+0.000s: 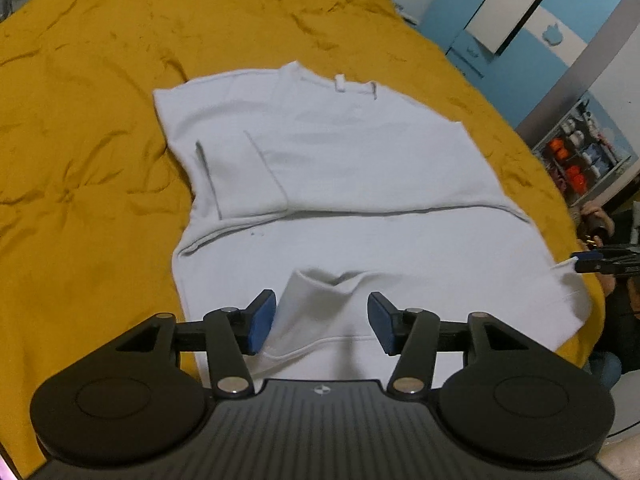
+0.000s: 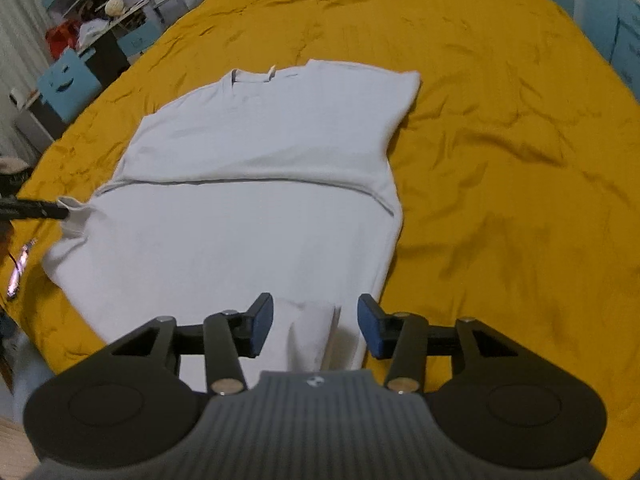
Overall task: Fold small clothes
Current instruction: 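Close both grippers on the middle of the sweatshirt hem, then lift the hem with both grippers and carry it over the collar, then lay the folded half down and open both grippers, then move both grippers to the edge of the folded sweatshirt, then grasp the sweatshirt edge with the right gripper and fold it over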
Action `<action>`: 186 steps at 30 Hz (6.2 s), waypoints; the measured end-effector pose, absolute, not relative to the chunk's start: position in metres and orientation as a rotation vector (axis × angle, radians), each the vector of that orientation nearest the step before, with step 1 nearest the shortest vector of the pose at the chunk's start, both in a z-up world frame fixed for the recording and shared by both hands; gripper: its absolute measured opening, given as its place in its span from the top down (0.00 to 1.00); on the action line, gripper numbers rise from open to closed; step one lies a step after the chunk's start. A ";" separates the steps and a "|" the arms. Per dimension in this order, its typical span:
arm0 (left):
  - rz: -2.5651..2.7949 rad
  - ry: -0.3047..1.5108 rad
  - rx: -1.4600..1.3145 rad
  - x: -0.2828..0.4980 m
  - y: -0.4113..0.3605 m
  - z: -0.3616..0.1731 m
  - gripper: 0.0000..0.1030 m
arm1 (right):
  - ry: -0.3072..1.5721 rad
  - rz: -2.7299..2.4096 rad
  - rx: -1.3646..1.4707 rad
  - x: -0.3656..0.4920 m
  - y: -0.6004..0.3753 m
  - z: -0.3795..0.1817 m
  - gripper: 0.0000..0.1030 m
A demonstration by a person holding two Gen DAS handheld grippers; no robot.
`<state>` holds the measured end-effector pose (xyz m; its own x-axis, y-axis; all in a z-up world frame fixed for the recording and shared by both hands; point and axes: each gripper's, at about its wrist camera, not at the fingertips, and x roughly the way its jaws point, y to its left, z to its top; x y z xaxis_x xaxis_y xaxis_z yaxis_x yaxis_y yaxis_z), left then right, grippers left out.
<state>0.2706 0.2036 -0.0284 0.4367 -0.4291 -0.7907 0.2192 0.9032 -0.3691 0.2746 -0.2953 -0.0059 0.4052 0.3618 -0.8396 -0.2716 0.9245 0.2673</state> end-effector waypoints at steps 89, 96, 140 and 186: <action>-0.025 0.765 -0.150 0.523 0.228 -0.094 0.95 | 0.840 0.192 0.020 0.667 -0.229 -0.121 0.97; 0.094 0.792 -0.094 0.515 0.234 -0.071 0.76 | 0.823 0.079 -0.038 0.651 -0.231 -0.099 0.82; 0.045 0.850 -0.042 0.304 0.187 -0.051 0.79 | 0.892 0.170 0.015 0.387 -0.252 -0.082 0.71; -0.099 0.776 -0.018 0.464 0.110 -0.025 0.79 | 0.764 0.257 0.608 0.546 -0.263 -0.049 0.95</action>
